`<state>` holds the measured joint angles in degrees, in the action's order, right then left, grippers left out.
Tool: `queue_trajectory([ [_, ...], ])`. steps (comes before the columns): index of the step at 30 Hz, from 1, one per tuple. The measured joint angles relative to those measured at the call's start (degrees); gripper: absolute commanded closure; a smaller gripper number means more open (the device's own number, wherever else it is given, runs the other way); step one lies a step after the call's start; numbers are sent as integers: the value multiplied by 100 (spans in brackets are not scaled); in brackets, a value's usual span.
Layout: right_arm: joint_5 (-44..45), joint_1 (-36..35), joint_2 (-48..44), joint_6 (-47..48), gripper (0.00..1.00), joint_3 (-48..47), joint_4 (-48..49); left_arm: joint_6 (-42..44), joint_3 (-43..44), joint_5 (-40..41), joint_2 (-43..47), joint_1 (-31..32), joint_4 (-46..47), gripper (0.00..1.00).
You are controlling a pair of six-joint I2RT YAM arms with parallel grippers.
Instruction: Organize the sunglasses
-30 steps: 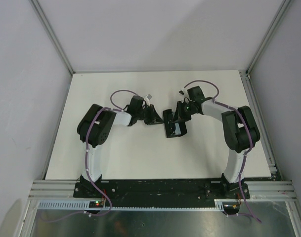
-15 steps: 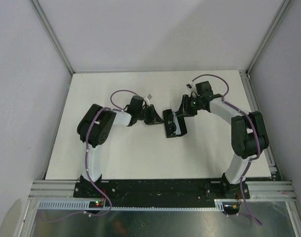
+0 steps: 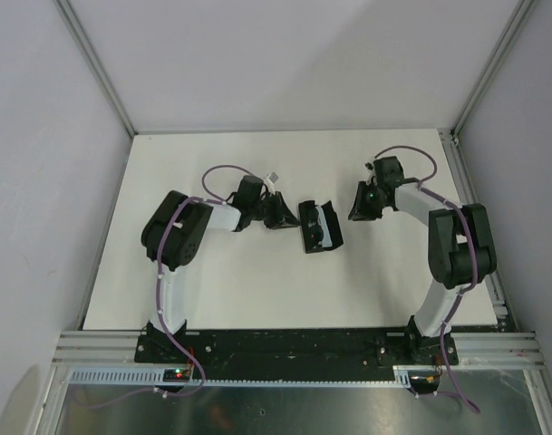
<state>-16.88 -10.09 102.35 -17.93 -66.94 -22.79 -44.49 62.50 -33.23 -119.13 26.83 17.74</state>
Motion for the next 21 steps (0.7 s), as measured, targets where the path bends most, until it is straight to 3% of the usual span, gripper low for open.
queue_trajectory([
  [5, 33, -214, 420, -83, 82, 157, 173, 0, 0, 0, 0, 0, 0, 81],
  [21, -612, -984, 428, -433, 80, 166, 763, 2, 0, 4, 0, 31, -7, 81],
])
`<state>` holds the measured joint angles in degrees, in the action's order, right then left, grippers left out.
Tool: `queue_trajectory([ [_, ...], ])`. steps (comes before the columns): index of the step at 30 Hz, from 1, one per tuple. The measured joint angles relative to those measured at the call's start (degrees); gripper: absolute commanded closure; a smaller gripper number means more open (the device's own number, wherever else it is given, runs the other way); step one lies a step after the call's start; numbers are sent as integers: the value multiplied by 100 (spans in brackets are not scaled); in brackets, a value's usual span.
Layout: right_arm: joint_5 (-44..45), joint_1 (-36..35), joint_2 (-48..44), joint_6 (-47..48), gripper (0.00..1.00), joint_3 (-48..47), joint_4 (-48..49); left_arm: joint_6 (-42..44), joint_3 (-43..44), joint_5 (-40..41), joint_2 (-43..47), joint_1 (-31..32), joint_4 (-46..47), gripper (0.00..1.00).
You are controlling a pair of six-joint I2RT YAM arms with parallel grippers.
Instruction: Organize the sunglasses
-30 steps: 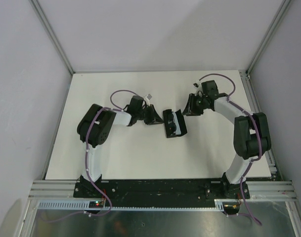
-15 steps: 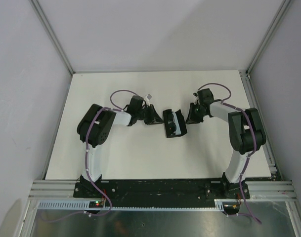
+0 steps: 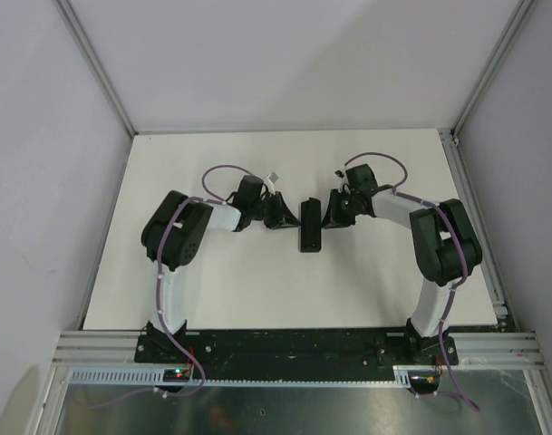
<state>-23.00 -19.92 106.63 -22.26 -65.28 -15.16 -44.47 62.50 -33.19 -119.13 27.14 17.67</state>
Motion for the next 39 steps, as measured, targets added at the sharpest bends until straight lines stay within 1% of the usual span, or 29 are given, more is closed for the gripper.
queue_trajectory([
  [16, 15, -133, -13, -66, 76, 24, -37, -2, 0, 55, 0, 2, 13, 81],
  [20, 7, 22, -13, -63, 75, 52, -96, -2, 0, 50, 0, 46, 24, 82],
  [24, -81, 372, -52, -70, 74, 289, -28, -2, 0, 44, 0, 105, 22, 82],
  [27, -330, 612, -188, -175, 70, 629, 173, -2, 0, 44, 0, 122, 22, 82],
  [32, -935, 715, -348, -476, 68, 1091, 752, -2, 0, 42, 0, 122, 22, 82],
  [39, -1613, 686, -382, -901, 66, 1257, 1604, -2, 0, 42, 0, 122, 22, 82],
])
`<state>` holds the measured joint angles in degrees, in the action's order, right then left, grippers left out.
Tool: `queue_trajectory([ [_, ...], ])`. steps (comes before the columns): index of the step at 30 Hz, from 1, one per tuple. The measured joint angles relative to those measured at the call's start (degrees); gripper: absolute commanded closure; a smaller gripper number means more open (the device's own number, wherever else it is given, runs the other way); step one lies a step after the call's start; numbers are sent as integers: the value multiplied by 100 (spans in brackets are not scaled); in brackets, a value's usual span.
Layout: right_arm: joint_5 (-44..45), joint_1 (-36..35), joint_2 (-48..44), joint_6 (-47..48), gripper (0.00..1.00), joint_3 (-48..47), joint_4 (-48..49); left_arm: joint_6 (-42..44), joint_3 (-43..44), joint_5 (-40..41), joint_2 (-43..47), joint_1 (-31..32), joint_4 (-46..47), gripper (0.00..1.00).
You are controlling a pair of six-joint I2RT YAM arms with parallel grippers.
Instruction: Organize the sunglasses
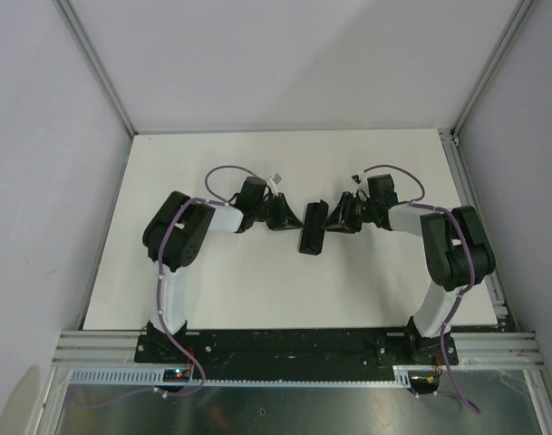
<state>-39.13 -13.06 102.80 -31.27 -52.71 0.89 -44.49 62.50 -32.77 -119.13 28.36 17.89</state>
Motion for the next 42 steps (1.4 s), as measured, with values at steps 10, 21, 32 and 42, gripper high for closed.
queue_trajectory([
  [10, -280, -74, -24, -289, 64, 0, 542, 0, 0, -2, 0, 0, 0, 82],
  [21, -243, -173, 168, -326, 79, -28, 680, 2, 0, -20, 0, -24, -4, 82],
  [32, 157, -638, 404, -24, 82, -678, -125, 4, 39, 170, 0, -155, 26, 82],
  [42, 787, -1001, 529, 262, 94, -1283, -1095, 4, 39, 282, 0, -177, 105, 79],
])
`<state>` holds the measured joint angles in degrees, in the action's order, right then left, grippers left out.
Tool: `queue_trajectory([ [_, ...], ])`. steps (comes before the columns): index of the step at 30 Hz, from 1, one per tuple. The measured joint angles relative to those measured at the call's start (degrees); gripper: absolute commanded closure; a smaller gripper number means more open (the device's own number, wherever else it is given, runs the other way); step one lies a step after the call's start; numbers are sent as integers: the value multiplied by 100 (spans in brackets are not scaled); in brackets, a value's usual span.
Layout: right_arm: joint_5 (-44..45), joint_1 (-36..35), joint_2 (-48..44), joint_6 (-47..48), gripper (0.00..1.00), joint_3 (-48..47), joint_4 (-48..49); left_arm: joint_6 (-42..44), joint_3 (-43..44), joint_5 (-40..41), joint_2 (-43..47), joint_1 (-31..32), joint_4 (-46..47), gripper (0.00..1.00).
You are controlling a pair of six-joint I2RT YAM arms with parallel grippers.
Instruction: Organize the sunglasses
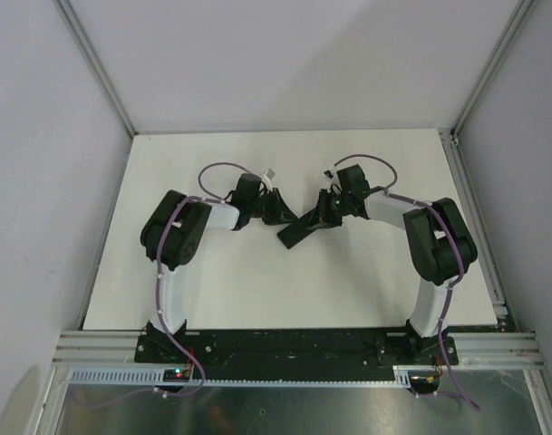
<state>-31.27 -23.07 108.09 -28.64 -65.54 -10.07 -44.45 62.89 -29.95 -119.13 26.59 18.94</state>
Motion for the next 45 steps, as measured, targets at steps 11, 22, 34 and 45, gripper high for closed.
queue_trajectory([
  [11, 42, -55, 83, -2, 95, -101, 68, 420, -105, -498, 592, -544, -393, 89],
  [22, 28, -55, 101, -2, 96, -131, 46, 894, -107, -715, 1499, -227, -975, 100],
  [34, 81, -57, 120, 0, 97, -136, 39, 767, -107, -872, 560, -149, -756, 100],
  [45, 170, -57, 44, 28, 96, -138, -9, 691, -146, -901, 404, -155, -142, 100],
])
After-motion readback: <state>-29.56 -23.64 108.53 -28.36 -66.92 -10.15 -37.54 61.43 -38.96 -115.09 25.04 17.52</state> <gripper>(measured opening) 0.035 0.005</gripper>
